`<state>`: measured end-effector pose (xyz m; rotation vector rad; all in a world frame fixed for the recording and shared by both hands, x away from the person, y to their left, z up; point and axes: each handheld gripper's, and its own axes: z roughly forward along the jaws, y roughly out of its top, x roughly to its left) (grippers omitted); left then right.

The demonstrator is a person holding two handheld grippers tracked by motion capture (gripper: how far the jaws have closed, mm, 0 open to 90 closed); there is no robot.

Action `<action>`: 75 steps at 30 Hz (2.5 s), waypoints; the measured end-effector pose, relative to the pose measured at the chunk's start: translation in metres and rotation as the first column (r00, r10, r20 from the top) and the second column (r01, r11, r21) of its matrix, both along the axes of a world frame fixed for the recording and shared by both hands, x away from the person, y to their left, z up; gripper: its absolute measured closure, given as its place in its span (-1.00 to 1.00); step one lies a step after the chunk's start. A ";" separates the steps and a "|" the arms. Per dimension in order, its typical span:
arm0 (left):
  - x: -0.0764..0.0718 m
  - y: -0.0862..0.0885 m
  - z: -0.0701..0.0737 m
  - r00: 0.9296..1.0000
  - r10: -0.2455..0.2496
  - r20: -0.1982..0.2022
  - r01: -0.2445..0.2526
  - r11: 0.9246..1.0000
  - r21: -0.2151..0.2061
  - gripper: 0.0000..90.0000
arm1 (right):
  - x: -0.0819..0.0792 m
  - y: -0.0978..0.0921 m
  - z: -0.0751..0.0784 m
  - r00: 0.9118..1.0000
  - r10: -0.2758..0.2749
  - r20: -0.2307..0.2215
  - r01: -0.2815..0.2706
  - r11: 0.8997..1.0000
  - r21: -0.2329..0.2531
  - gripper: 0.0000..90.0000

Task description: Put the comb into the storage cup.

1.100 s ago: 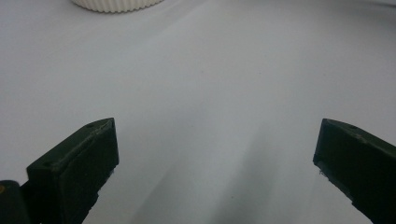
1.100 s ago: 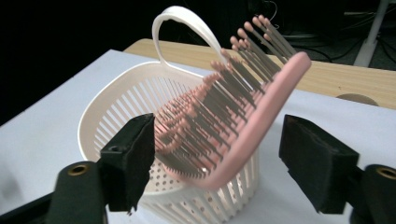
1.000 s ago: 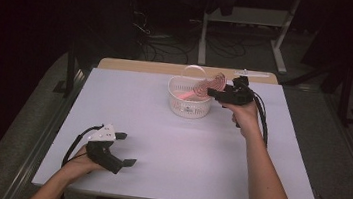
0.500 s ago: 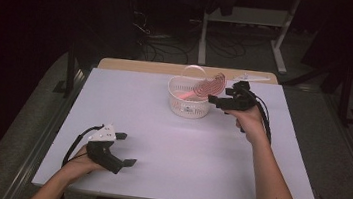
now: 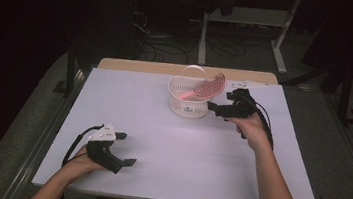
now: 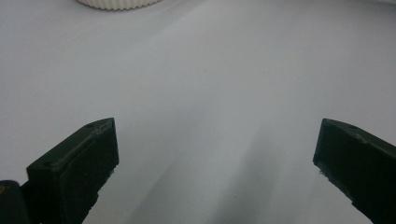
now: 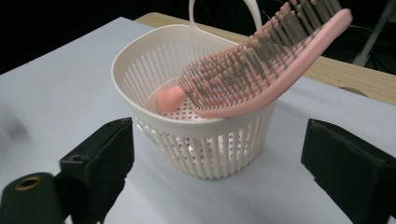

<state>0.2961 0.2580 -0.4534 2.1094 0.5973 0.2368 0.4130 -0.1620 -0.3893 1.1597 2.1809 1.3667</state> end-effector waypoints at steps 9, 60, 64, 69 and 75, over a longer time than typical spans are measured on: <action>0.000 0.000 0.000 1.000 0.004 0.003 -0.004 1.000 0.002 -1.00 | -0.017 0.002 -0.011 1.000 0.018 0.007 -0.017 0.999 -0.043 -0.95; 0.004 0.008 0.005 0.999 0.045 -0.002 -0.045 0.998 -0.032 -1.00 | -0.116 -0.024 -0.053 0.994 0.112 -0.003 -0.112 0.989 -0.096 -0.97; 0.004 0.009 0.005 0.999 0.049 -0.005 -0.049 0.998 -0.038 -1.00 | -0.122 -0.029 -0.057 0.994 0.111 0.005 -0.110 0.989 -0.097 -0.97; 0.004 0.008 0.005 0.999 0.049 -0.004 -0.049 0.998 -0.038 -1.00 | -0.127 -0.034 -0.061 0.994 0.112 -0.002 -0.111 0.989 -0.099 -0.97; 0.005 0.009 0.005 0.999 0.050 -0.003 -0.051 0.998 -0.034 -1.00 | -0.134 -0.041 -0.066 0.995 0.101 -0.012 -0.102 0.990 -0.101 -0.97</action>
